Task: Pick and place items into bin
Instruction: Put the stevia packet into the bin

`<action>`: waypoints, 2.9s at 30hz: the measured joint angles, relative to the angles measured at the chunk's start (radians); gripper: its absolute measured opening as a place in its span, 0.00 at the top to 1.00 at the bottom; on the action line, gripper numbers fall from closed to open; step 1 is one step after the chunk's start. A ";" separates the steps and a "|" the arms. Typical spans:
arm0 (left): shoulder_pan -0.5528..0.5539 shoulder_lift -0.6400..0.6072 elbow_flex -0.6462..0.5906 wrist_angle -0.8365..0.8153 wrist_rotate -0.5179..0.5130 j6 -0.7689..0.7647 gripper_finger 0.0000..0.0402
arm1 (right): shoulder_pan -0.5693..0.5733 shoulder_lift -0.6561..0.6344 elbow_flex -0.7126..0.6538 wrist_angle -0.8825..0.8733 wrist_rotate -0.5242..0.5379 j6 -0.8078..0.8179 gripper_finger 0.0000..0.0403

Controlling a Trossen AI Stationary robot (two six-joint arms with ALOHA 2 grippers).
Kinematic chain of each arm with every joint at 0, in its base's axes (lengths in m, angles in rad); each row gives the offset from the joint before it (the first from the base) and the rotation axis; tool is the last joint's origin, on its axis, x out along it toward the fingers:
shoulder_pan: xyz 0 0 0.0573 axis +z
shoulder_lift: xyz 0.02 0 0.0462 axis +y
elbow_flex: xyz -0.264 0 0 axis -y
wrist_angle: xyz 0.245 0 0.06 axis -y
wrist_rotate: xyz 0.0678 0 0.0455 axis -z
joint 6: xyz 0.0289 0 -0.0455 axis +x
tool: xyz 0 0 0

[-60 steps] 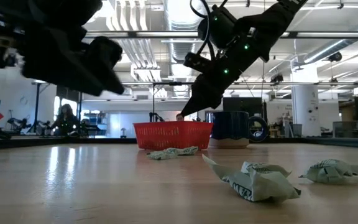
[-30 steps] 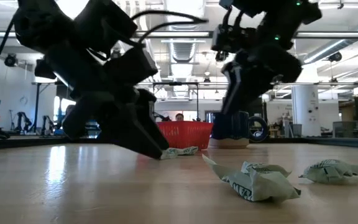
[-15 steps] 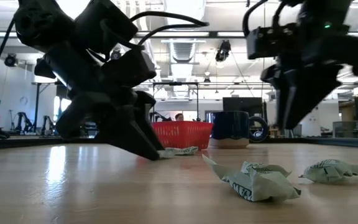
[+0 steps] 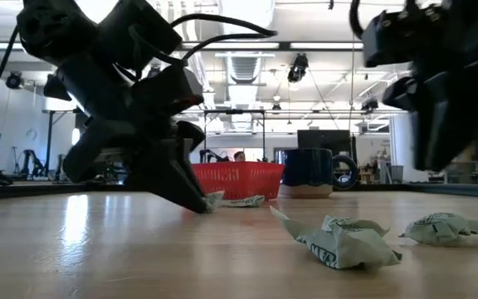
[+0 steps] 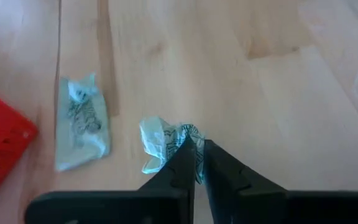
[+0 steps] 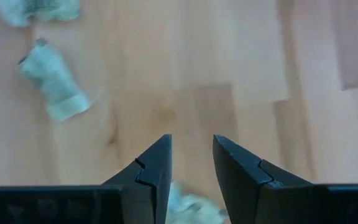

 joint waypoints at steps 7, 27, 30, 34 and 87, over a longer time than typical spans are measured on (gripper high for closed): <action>-0.007 -0.136 -0.008 -0.088 -0.062 -0.003 0.99 | 0.070 0.000 0.000 -0.004 -0.011 0.062 0.74; 0.190 -0.211 -0.005 0.002 -0.490 0.333 0.99 | 0.199 0.002 -0.006 0.000 0.020 0.308 0.78; 0.221 -0.211 -0.004 -0.015 -0.475 0.310 0.93 | 0.210 0.003 -0.008 -0.002 0.021 0.328 0.78; 0.235 -0.211 0.000 -0.027 -0.456 0.299 0.79 | 0.220 0.003 -0.022 -0.002 0.048 0.338 0.75; -0.105 -0.377 -0.013 -0.198 -0.363 0.118 0.47 | 0.185 0.003 -0.067 0.064 0.640 -0.059 0.98</action>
